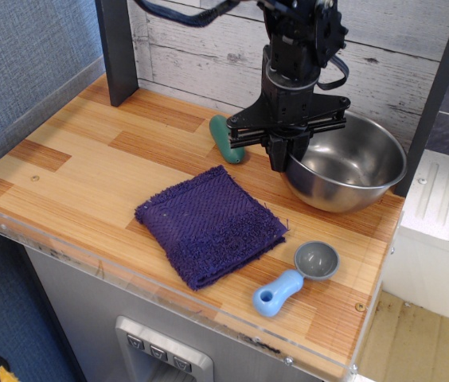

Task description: Move bowl to other side of towel

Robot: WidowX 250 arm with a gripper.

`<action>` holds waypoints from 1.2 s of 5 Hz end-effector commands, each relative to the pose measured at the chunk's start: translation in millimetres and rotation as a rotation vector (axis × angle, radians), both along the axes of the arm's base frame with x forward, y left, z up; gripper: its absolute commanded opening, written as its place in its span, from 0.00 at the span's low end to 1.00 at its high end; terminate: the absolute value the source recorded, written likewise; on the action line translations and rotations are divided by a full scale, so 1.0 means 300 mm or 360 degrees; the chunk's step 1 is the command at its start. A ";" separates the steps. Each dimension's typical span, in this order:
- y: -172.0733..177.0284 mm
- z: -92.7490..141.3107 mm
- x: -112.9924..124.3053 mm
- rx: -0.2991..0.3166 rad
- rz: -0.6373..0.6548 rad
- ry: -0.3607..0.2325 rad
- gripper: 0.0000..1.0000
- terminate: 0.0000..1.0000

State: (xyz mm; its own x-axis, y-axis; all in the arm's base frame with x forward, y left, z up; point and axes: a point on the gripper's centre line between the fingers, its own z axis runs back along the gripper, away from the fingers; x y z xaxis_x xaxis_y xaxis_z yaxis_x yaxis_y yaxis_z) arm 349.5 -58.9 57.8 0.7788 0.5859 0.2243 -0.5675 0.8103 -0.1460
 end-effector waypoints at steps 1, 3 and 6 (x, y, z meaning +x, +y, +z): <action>0.137 0.213 -0.135 0.0018 -0.0043 -0.0215 0.00 0.00; 0.323 0.297 -0.301 0.0147 -0.0023 -0.0229 0.00 0.00; 0.530 0.305 -0.364 0.0387 0.0135 -0.0171 0.00 0.00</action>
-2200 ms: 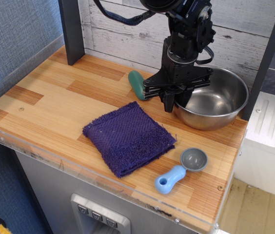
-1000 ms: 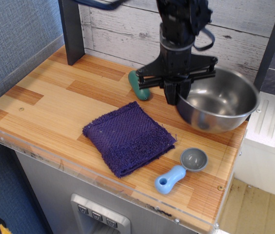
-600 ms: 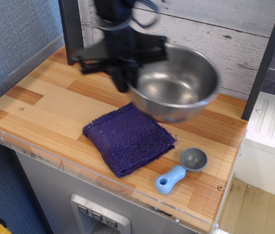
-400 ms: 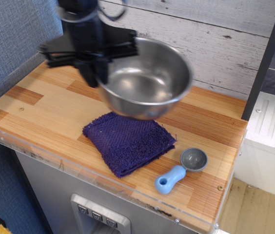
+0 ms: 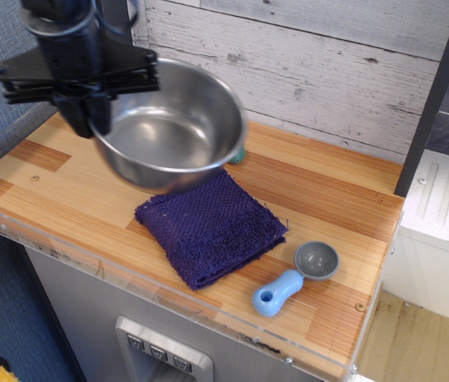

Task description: Move bowl to other side of towel

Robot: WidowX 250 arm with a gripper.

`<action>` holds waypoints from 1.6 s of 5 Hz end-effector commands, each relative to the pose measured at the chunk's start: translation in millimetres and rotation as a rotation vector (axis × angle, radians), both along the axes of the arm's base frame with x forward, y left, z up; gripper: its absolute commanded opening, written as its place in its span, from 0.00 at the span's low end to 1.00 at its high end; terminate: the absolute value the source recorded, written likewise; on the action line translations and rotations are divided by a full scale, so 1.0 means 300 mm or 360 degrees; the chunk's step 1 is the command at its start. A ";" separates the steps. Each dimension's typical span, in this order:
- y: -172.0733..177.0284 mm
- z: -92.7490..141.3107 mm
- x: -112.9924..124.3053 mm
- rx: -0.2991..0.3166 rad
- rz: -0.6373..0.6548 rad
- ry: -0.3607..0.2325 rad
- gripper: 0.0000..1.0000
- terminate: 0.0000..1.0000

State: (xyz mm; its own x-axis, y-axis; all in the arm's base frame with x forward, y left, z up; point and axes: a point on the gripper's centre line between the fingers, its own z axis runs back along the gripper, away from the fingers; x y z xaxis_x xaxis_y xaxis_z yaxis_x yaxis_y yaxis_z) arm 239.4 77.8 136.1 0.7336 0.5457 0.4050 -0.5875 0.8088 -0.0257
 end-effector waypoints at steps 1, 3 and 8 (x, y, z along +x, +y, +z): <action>0.151 0.025 0.002 0.0047 0.0218 -0.0025 0.00 0.00; 0.303 -0.020 0.030 0.0089 0.0370 0.0035 0.00 0.00; 0.373 -0.233 0.109 0.0090 0.0432 0.0268 1.00 0.00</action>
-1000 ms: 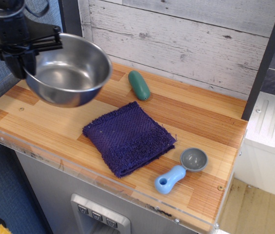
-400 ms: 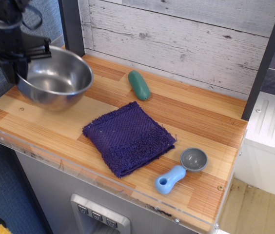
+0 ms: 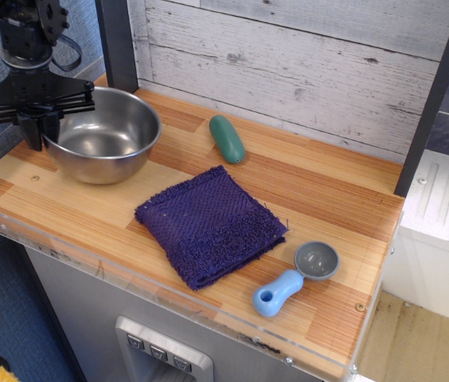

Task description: Move bowl to other side of towel

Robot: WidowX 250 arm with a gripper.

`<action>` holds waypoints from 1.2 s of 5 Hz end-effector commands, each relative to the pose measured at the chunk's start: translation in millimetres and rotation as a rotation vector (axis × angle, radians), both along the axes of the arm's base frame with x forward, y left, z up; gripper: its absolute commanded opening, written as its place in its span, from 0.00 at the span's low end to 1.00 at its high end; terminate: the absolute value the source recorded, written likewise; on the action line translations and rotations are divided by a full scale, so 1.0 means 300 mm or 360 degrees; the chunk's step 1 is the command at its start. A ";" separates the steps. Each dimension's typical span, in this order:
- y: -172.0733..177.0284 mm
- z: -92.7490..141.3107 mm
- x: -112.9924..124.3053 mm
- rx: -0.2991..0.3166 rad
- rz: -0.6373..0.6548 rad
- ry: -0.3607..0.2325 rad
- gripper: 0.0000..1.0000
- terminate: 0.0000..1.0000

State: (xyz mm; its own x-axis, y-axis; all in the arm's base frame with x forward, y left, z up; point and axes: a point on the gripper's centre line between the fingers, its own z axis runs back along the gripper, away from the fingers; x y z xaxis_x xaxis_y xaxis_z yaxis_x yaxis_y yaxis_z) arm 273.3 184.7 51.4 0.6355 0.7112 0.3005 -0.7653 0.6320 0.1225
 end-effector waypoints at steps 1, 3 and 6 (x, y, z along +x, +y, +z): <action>0.011 0.061 -0.006 0.0046 0.0026 -0.0004 1.00 0.00; -0.007 0.084 -0.007 0.0058 0.0028 -0.0023 1.00 0.00; -0.076 0.239 0.004 0.0175 -0.0105 -0.0070 1.00 0.00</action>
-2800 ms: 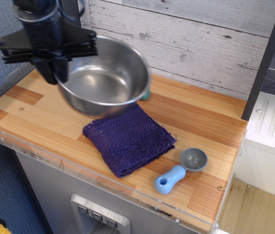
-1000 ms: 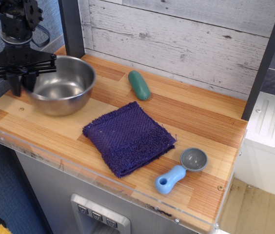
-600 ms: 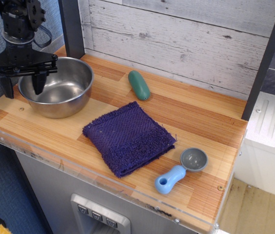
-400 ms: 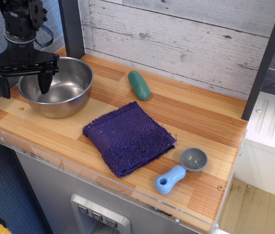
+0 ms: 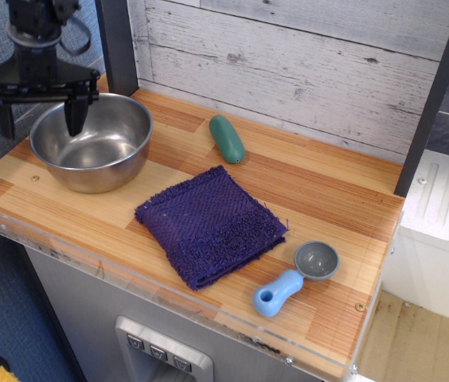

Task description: Move bowl to other side of towel

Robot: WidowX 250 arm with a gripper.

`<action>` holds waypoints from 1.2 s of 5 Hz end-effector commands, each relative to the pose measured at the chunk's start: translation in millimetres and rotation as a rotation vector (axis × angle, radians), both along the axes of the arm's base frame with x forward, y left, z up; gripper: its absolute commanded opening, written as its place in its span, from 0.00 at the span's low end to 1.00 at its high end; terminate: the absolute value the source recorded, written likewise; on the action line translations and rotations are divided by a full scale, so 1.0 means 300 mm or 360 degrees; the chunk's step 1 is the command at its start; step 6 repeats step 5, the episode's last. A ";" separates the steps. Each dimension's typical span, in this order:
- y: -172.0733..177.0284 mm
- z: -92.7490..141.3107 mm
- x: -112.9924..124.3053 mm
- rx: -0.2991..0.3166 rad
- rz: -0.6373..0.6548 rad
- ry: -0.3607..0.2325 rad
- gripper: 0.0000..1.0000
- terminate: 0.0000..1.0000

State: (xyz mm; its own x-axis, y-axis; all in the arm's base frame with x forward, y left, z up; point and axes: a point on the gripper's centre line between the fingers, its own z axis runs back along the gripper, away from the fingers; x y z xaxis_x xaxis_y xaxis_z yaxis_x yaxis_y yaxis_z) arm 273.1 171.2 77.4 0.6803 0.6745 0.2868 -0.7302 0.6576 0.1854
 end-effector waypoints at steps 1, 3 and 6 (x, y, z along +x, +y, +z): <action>-0.085 0.219 -0.004 0.0137 -0.0071 -0.0257 1.00 0.00; -0.085 0.219 -0.004 0.0137 -0.0071 -0.0257 1.00 0.00; -0.085 0.219 -0.004 0.0137 -0.0071 -0.0257 1.00 1.00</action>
